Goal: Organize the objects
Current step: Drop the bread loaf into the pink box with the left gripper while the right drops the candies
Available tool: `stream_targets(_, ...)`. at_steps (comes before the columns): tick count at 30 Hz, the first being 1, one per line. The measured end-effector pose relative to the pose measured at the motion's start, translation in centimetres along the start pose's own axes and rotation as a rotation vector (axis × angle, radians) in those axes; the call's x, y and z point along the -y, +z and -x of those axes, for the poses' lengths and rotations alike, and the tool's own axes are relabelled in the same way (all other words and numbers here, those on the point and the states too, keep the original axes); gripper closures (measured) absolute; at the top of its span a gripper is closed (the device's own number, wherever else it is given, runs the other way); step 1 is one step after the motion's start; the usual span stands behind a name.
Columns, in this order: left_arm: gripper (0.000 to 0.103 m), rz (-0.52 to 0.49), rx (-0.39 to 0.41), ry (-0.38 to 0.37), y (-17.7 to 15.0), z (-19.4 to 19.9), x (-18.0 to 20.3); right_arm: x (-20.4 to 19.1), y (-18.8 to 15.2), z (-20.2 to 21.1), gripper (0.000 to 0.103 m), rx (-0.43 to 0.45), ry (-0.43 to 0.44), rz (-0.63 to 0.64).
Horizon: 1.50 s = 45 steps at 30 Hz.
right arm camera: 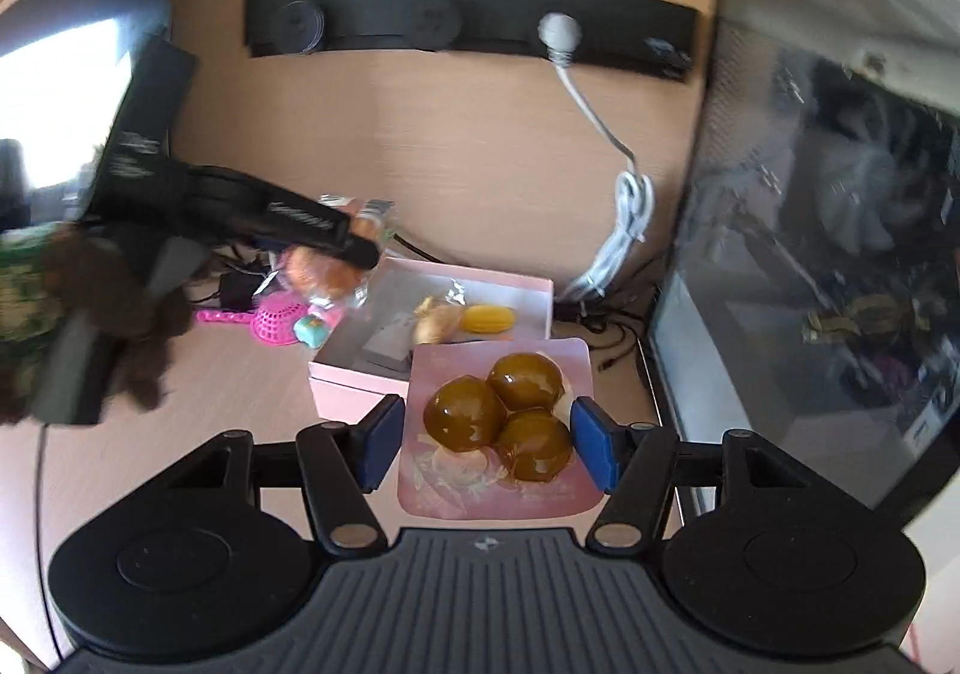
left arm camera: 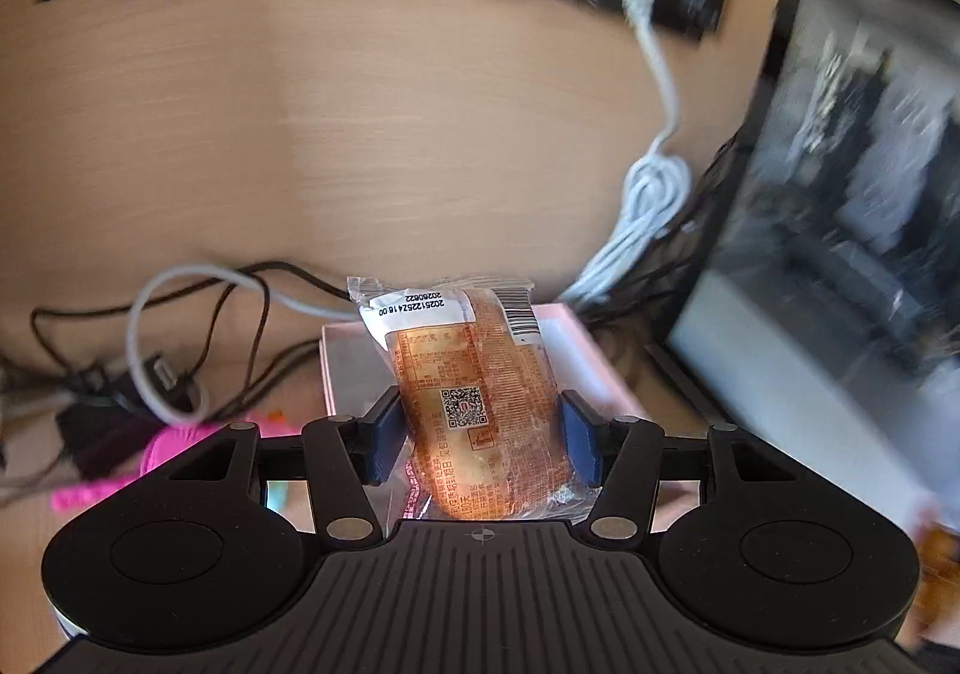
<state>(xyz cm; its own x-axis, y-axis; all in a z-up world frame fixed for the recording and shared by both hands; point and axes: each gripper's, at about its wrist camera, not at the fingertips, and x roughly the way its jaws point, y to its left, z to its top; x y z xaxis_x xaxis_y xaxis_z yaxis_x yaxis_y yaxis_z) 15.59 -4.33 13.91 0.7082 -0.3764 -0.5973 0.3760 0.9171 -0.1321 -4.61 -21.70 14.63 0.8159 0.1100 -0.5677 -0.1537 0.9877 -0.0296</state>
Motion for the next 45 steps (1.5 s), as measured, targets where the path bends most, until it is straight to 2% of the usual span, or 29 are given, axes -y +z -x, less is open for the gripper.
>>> stream_targets(2, 0.043, 0.019, -0.037, 0.035, -0.6, -2.8, 0.0, 1.0, -1.0, -0.6, 0.042, -0.031, -0.003, -0.029)
stream_targets(5, 0.040, 0.097, -0.107, -0.006, -2.1, -5.8, -0.4, 2.2, -2.5, -1.3, 0.042, -0.078, -0.004, -0.060)
stream_targets(8, 0.039, 0.048, -0.187, 0.038, -3.3, -8.2, 0.3, 3.3, -3.4, -2.3, 0.042, -0.116, -0.004, -0.078)
stream_targets(10, 0.040, 0.001, -0.178, 0.052, -3.9, -8.5, 0.5, 3.8, -3.6, -2.8, 0.042, -0.126, 0.003, -0.087)
stream_targets(11, 0.041, 0.014, -0.184, 0.043, -3.9, -8.4, 0.4, 3.9, -3.6, -3.0, 0.042, -0.128, 0.008, -0.087)
stream_targets(13, 0.043, 0.086, -0.157, 0.000, -3.5, -7.3, -0.5, 3.9, -3.7, -3.4, 0.042, -0.127, 0.016, -0.078)
stream_targets(15, 0.043, 0.098, -0.107, -0.010, -3.0, -5.7, -1.0, 3.8, -3.8, -4.0, 0.042, -0.131, 0.031, -0.074)
stream_targets(21, 0.043, 0.122, -0.005, 0.079, -3.3, -0.5, -2.2, 3.9, -3.4, -5.3, 0.042, -0.144, 0.069, -0.076)
stream_targets(26, 0.043, 0.191, -0.048, 0.051, -6.4, 3.2, -3.5, 3.2, -0.1, -6.4, 0.042, -0.084, 0.106, -0.042)
stream_targets(31, 0.043, 0.206, -0.130, 0.038, -10.4, 6.1, -4.2, 2.7, 6.1, -9.4, 0.042, 0.037, 0.103, -0.031)
stream_targets(34, 0.043, 0.232, -0.163, 0.060, -12.5, 7.5, -5.2, 1.7, 9.7, -12.8, 0.042, 0.090, 0.076, -0.023)
stream_targets(35, 0.043, 0.235, -0.171, 0.078, -13.0, 7.9, -5.6, 1.3, 10.7, -14.1, 0.035, 0.093, 0.051, -0.011)
stream_targets(37, 0.043, 0.238, -0.175, 0.114, -13.8, 8.6, -6.5, 0.9, 12.0, -16.4, 0.016, 0.061, 0.023, -0.015)
stream_targets(41, 0.043, 0.264, -0.168, 0.169, -14.2, 9.1, -8.4, 0.3, 11.1, -18.0, 0.015, -0.006, 0.045, -0.051)
stream_targets(45, 0.043, 0.244, -0.141, 0.182, -12.2, 7.7, -9.5, -1.2, 8.1, -17.7, 0.015, -0.085, 0.062, -0.034)
